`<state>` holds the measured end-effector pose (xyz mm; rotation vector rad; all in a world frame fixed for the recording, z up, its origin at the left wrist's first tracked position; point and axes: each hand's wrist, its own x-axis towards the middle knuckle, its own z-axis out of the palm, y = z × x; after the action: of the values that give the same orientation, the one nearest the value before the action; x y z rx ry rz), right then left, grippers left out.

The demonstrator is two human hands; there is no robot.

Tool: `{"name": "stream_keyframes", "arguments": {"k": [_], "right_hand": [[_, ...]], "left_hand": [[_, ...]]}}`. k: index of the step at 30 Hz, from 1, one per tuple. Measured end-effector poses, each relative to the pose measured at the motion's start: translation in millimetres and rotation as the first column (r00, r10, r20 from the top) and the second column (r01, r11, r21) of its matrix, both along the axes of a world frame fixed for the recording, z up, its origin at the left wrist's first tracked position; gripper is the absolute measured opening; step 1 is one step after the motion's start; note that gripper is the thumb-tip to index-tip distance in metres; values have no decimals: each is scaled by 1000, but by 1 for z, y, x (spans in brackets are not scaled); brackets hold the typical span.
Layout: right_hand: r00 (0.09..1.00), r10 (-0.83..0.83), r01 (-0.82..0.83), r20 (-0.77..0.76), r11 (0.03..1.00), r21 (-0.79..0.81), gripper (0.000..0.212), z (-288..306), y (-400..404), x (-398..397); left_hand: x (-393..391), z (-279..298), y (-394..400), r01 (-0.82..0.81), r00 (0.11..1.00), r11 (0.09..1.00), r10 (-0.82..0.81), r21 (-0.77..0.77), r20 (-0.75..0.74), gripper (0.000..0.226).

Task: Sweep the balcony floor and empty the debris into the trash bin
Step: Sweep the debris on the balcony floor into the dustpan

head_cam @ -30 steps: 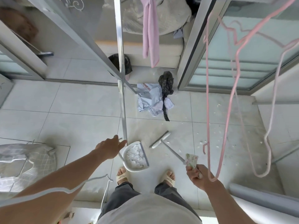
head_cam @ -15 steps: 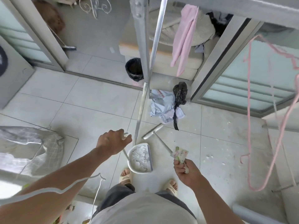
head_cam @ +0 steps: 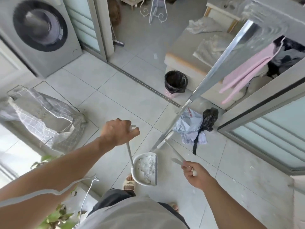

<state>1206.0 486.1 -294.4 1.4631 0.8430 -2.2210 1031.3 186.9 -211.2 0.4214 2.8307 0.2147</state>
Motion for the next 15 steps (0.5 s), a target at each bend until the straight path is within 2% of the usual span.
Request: {"name": "stream_keyframes", "arguments": {"k": [1, 3, 8, 10, 12, 15], "right_hand": [[999, 38, -39, 14, 999, 21, 29, 1, 0, -2], [990, 127, -130, 66, 990, 49, 25, 1, -3, -7], [947, 181, -224, 265, 964, 143, 20, -11, 1, -9], [871, 276, -384, 408, 899, 212, 15, -13, 5, -6], [748, 368, -570, 553, 783, 249, 13, -16, 10, -3], [577, 365, -737, 731, 618, 273, 15, -18, 13, -1]], "left_hand": [[-1, 2, -2, 14, 1000, 1000, -15, -14, -26, 42], [-3, 4, -15, 7, 997, 1000, -9, -31, -77, 46], [-19, 13, -52, -80, 983, 996, 74, -30, -166, 48], [-28, 16, -59, -129, 977, 991, 122, -27, -174, 46], [-34, 16, -62, -149, 972, 988, 140, -36, -186, 44], [-38, 5, -61, -137, 975, 989, 127, -47, -185, 43]]}}
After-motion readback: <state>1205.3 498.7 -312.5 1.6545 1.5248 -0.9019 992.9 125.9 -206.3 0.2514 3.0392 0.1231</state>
